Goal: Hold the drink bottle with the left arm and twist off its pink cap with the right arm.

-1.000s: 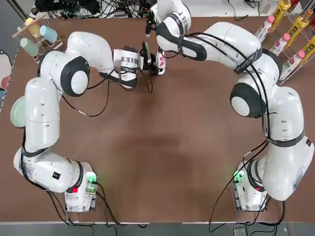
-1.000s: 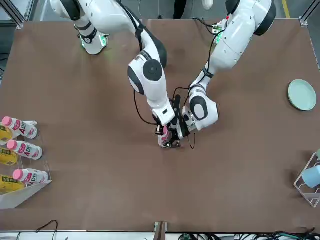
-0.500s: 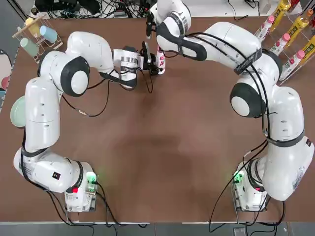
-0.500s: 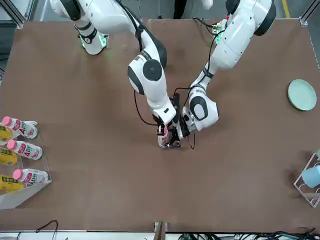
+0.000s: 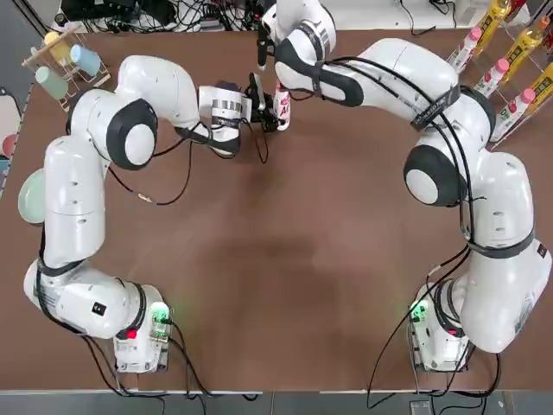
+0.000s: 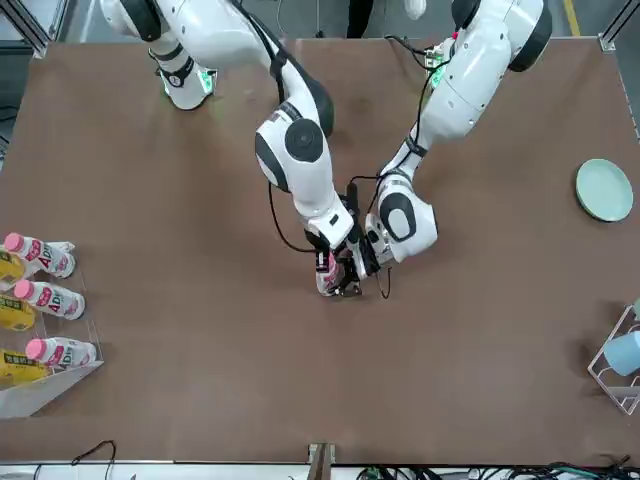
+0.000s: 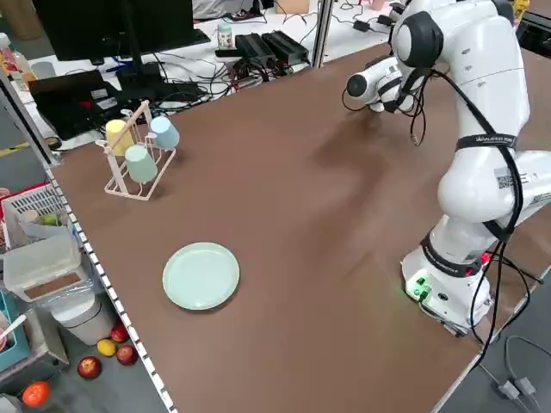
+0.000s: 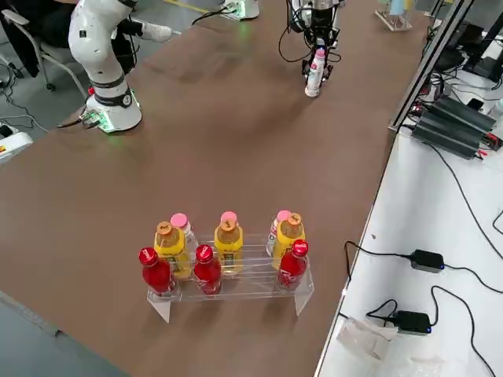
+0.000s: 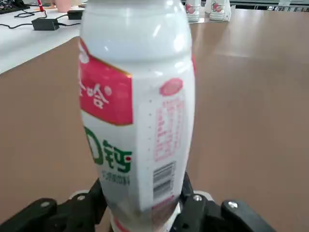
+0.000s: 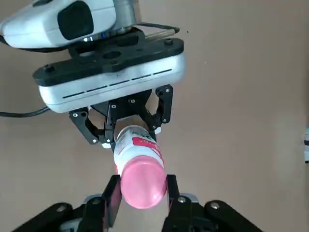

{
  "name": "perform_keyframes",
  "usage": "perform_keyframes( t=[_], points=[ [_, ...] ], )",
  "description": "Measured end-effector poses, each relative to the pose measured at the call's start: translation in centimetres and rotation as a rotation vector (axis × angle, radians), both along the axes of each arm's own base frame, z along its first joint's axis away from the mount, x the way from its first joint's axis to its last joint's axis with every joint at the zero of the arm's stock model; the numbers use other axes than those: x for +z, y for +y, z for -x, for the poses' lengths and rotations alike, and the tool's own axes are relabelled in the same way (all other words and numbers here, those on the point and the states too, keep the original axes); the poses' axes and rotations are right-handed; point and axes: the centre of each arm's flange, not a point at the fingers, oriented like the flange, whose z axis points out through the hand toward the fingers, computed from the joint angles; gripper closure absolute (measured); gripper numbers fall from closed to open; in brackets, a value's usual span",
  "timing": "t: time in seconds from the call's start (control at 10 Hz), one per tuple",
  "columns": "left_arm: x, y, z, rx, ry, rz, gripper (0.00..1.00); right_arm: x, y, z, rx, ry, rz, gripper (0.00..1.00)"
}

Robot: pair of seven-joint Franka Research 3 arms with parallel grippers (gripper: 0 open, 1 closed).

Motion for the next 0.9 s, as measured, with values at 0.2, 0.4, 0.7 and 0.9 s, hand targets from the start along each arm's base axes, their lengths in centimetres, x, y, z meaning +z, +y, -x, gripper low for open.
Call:
perform_keyframes(
  t=[0.2, 0.4, 0.7, 0.9],
  points=[
    [0.0, 0.02, -0.01, 0.001, 0.001, 0.0, 0.4, 0.02, -0.01, -0.03, 0.0, -0.002, -0.001, 0.57],
    [-0.06, 0.1, -0.05, 0.003, 0.002, -0.001, 0.4, 0.07, 0.0, -0.07, 0.0, -0.005, -0.003, 0.57],
    [-0.06, 0.37, -0.34, 0.021, 0.015, 0.004, 0.4, 0.52, 0.03, -0.09, 0.0, -0.009, -0.008, 0.74],
    [-0.07, 0.39, -0.35, 0.021, 0.015, 0.004, 0.4, 0.5, -0.07, -0.18, -0.017, -0.008, -0.01, 0.7]
  ],
)
